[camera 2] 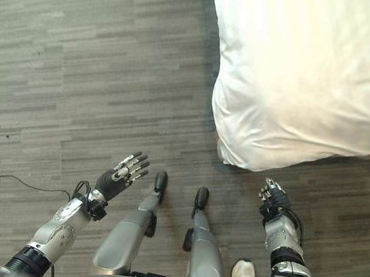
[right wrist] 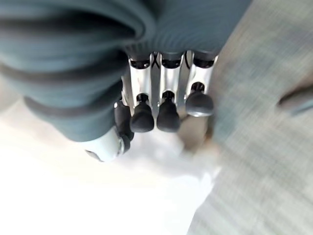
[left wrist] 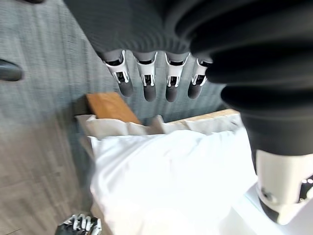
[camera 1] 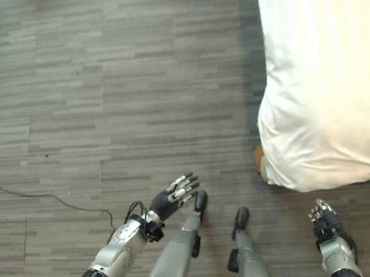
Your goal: Making the bed.
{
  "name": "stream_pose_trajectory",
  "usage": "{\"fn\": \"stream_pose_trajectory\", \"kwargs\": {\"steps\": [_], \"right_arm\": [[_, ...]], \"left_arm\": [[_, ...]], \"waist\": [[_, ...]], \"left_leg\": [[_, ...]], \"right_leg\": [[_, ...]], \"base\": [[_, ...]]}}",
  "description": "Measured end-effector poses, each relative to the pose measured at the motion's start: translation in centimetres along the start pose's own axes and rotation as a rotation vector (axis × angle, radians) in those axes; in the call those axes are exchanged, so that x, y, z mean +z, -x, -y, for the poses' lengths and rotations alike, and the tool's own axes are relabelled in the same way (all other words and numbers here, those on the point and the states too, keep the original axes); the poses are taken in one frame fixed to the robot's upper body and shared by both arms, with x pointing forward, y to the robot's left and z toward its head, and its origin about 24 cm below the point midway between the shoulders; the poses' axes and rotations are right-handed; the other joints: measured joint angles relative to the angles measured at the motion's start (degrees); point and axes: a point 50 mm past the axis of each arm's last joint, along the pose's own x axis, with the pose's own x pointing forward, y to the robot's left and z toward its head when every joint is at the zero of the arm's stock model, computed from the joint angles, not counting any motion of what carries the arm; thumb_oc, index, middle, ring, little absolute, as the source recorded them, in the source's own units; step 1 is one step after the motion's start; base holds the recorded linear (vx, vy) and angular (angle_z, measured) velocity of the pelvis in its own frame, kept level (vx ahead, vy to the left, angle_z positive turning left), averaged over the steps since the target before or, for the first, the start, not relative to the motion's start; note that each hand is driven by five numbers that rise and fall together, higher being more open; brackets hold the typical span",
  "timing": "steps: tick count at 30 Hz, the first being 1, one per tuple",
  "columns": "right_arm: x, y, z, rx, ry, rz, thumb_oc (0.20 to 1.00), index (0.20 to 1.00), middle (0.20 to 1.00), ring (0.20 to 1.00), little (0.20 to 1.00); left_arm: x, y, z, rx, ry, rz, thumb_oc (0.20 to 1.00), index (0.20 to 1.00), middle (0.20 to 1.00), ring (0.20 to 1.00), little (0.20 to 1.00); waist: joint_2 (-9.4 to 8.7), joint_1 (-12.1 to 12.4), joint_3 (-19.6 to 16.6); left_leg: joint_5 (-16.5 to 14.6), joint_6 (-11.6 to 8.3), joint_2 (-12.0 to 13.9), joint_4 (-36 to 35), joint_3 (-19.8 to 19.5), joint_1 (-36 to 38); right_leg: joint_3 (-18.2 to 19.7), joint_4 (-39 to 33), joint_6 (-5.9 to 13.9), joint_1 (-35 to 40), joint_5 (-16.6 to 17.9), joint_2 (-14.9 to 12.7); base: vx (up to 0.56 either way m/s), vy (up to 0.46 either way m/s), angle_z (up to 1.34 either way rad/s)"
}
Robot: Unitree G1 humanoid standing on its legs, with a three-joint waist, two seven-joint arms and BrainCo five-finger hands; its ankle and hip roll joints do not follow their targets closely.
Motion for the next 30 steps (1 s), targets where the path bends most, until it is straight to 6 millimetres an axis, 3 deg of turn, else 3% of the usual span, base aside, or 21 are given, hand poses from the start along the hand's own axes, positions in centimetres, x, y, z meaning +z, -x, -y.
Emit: {"fn": "stream_pose_trajectory", "kwargs": {"steps": [1, 2, 3, 8, 13, 16, 17, 18, 21, 24, 27, 28, 29, 30], "right_arm": [[0.1, 1.7, -0.9, 0.102, 0.009, 0.053, 0.200, 0.200, 0.200, 0.200, 0.200], [0.0, 2.0, -1.1, 0.125, 0.004, 0.064, 0.200, 0.200, 0.200, 0.200, 0.200], [-0.6, 2.8, -0.6, 0.120, -0.004, 0.060, 0.200, 0.200, 0.200, 0.200, 0.200], [-2.1, 5.6, 1.5, 0.113, 0.042, 0.002, 0.200, 0.200, 0.200, 0.200, 0.200], [-3.7, 9.4, 3.7, 0.119, 0.103, -0.085, 0.200, 0.200, 0.200, 0.200, 0.200], [-3.7, 9.4, 3.5, 0.131, 0.100, -0.082, 0.200, 0.200, 0.200, 0.200, 0.200], [-3.7, 8.9, 2.5, 0.157, 0.081, -0.062, 0.404, 0.404, 0.404, 0.404, 0.404], [-3.5, 8.5, 1.5, 0.184, 0.068, -0.040, 1.000, 1.000, 1.000, 1.000, 1.000], [-2.4, 7.7, -1.4, 0.247, 0.164, 0.019, 1.000, 1.000, 1.000, 1.000, 1.000], [-3.1, 8.7, -0.8, 0.144, 0.359, 0.034, 1.000, 1.000, 1.000, 1.000, 1.000], [-4.1, 8.9, -1.7, 0.047, 0.339, 0.082, 1.000, 1.000, 1.000, 1.000, 1.000], [-3.3, 8.0, -2.7, 0.066, 0.421, 0.112, 1.000, 1.000, 1.000, 1.000, 1.000], [-2.8, 7.4, -3.3, 0.080, 0.477, 0.128, 1.000, 1.000, 1.000, 1.000, 1.000], [-2.0, 7.1, -3.3, 0.070, 0.528, 0.159, 1.000, 1.000, 1.000, 1.000, 1.000]], "left_arm": [[-0.1, 1.2, -0.8, 0.046, 0.012, 0.009, 1.000, 1.000, 1.000, 1.000, 1.000], [-0.3, 1.7, -1.1, 0.068, 0.016, 0.004, 1.000, 1.000, 1.000, 1.000, 1.000], [-0.5, 2.7, -1.9, 0.113, 0.023, 0.003, 1.000, 1.000, 1.000, 1.000, 1.000], [-1.4, 4.1, -2.4, 0.129, -0.002, -0.046, 1.000, 1.000, 1.000, 1.000, 1.000], [-3.3, 6.7, -2.5, 0.157, 0.046, -0.105, 1.000, 1.000, 1.000, 1.000, 1.000], [-3.5, 6.9, -2.6, 0.165, 0.061, -0.096, 1.000, 1.000, 1.000, 1.000, 1.000], [-3.7, 6.7, -2.3, 0.158, 0.072, -0.094, 1.000, 1.000, 1.000, 1.000, 1.000], [-3.9, 6.5, -2.1, 0.151, 0.069, -0.101, 1.000, 1.000, 1.000, 1.000, 1.000], [-4.2, 5.9, -1.8, 0.202, 0.048, -0.091, 1.000, 1.000, 1.000, 1.000, 1.000], [-4.0, 5.9, -2.3, 0.332, 0.041, -0.047, 1.000, 1.000, 1.000, 1.000, 1.000], [-3.3, 5.9, -2.8, 0.451, 0.029, 0.020, 1.000, 1.000, 1.000, 1.000, 1.000], [-2.2, 5.4, -3.2, 0.485, 0.007, 0.056, 1.000, 1.000, 1.000, 1.000, 1.000], [-1.6, 5.4, -3.7, 0.503, -0.017, 0.076, 1.000, 1.000, 1.000, 1.000, 1.000], [-0.3, 4.3, -4.2, 0.505, -0.044, 0.111, 1.000, 1.000, 1.000, 1.000, 1.000]], "waist": [[-0.61, -0.6, -0.7], [-1.44, -1.3, -1.8], [-2.55, -2.1, -3.3], [-5.82, -3.1, -7.7], [-5.57, -4.6, -12.2], [-4.87, -5.5, -13.7], [-4.43, -5.7, -14.6], [-3.99, -5.7, -15.6], [-2.47, -5.3, -18.2], [-2.31, -5.9, -18.3], [-3.13, -7.7, -17.5], [-2.47, -9.9, -16.0], [-2.12, -9.9, -15.0], [-1.64, -10.1, -14.1]], "left_leg": [[-0.4, 0.24, -0.1, 0.0, -0.2, 1.8], [-0.7, 0.17, -0.1, 0.0, 0.0, 2.1], [-1.1, 0.31, -0.1, 0.0, 0.2, 3.5], [-2.4, 0.47, 0.2, 0.0, 3.0, 5.8], [-3.9, 0.41, 0.2, -0.3, 5.1, 8.8], [-3.9, 0.41, 0.3, -0.3, 5.2, 9.2], [-3.9, 0.41, 0.3, -0.3, 5.3, 9.7], [-3.9, 0.41, 0.3, -0.3, 5.3, 9.7], [-3.9, 0.41, 0.2, -0.3, 5.2, 9.7], [-4.0, 0.47, 0.0, 0.0, 6.0, 11.0], [-5.3, 2.82, 0.2, 0.0, 16.2, 11.4], [-5.7, 3.60, 1.6, 0.0, 25.1, 11.2], [-7.1, 4.56, 2.7, -0.3, 28.1, 11.0], [-7.3, 4.47, 3.9, -0.3, 30.7, 10.5]], "right_leg": [[-0.2, 0.0, -0.07, 1.7, -0.3, -0.1], [0.1, 0.0, 0.04, 2.0, -0.6, -0.1], [0.1, -0.1, 0.13, 3.4, -1.0, -0.2], [2.8, -0.3, -0.16, 4.2, -1.4, -0.2], [4.6, -0.3, 0.02, 6.5, -1.9, -0.5], [4.8, -0.3, 0.01, 6.9, -1.9, -0.4], [4.9, -0.3, -0.01, 7.2, -1.9, -0.4], [5.0, -0.3, -0.01, 7.2, -1.9, -0.4], [5.0, -0.3, -0.02, 7.4, -2.0, -0.5], [6.5, -0.1, -0.08, 7.8, -2.2, -0.6], [18.2, 0.3, 4.79, 2.9, 0.5, 0.2], [18.8, -0.1, 7.22, -0.1, 0.5, -0.1], [12.9, 2.5, 6.38, -2.5, 0.2, -1.0], [5.6, 8.4, 4.21, -5.7, -0.9, -1.8]], "base": [[0.04, 0.009, 0.01], [0.06, 0.034, -0.04], [0.03, 0.025, -0.09], [0.04, 0.042, -0.27], [0.07, 0.026, -0.21], [0.05, 0.030, -0.04], [0.04, 0.036, -0.04], [0.03, 0.022, -0.03], [0.03, 0.029, 0.03], [-0.06, 0.133, -0.22], [-0.26, 0.023, -1.99], [-0.21, -0.014, -2.92], [-0.31, -0.066, -2.97], [-0.22, -0.052, -2.10]]}}
